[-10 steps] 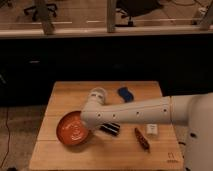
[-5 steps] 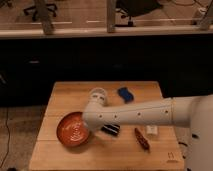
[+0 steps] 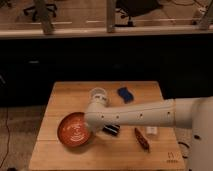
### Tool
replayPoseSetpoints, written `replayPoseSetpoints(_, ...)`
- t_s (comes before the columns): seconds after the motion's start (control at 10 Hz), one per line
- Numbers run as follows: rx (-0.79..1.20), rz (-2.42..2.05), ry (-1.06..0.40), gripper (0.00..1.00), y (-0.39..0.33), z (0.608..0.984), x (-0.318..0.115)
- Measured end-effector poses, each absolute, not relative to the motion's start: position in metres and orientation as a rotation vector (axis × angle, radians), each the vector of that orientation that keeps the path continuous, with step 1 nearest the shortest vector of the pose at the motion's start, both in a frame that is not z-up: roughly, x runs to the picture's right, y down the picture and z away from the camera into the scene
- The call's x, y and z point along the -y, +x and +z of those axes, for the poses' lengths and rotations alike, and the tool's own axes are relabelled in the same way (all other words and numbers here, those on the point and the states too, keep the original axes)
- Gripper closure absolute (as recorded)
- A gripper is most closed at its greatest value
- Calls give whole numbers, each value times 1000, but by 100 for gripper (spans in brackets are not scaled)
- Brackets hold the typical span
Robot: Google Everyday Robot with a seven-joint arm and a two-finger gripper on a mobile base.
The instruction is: Drag the ceramic bowl in a circle
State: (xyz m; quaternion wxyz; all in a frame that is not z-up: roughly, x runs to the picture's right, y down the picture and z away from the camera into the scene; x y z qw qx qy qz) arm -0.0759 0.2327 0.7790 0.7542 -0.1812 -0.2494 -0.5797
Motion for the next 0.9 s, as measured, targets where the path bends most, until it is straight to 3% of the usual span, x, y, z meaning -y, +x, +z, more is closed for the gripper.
replayPoseSetpoints(0.9,556,-1273,-385,100,-72,784,-234)
